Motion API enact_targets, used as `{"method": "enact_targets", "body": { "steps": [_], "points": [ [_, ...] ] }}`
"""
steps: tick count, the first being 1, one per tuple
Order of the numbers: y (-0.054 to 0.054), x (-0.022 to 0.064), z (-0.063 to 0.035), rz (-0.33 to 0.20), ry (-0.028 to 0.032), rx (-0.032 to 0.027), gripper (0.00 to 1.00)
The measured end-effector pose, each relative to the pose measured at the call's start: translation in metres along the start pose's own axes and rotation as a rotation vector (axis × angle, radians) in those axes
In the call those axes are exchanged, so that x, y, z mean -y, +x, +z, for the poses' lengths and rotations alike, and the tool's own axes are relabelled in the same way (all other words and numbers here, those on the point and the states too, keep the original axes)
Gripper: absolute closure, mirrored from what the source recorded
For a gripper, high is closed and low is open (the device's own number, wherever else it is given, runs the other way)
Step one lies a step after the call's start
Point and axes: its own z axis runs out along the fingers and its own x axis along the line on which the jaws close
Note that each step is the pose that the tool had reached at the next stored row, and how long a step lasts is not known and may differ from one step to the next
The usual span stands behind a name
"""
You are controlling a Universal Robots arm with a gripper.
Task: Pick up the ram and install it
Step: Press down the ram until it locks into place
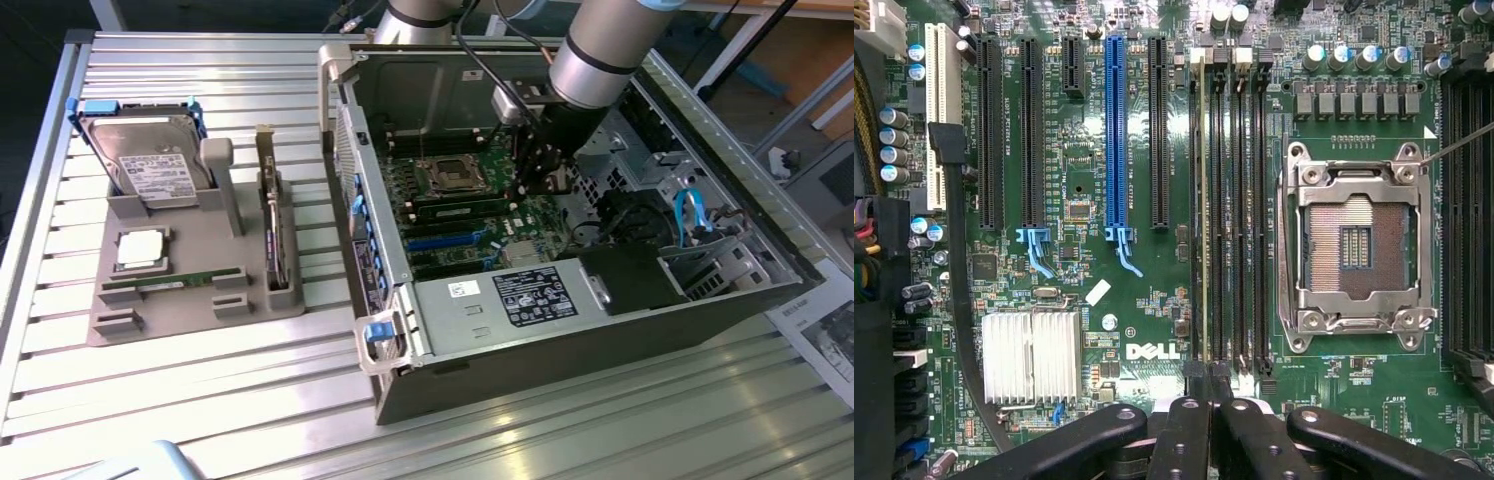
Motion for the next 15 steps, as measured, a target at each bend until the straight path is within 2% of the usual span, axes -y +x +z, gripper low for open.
{"method": "enact_targets", "body": {
  "steps": [15],
  "points": [
    [0.0000,0.0001,0.0014,0.000,0.0001,0.0001,0.90]
  ]
}}
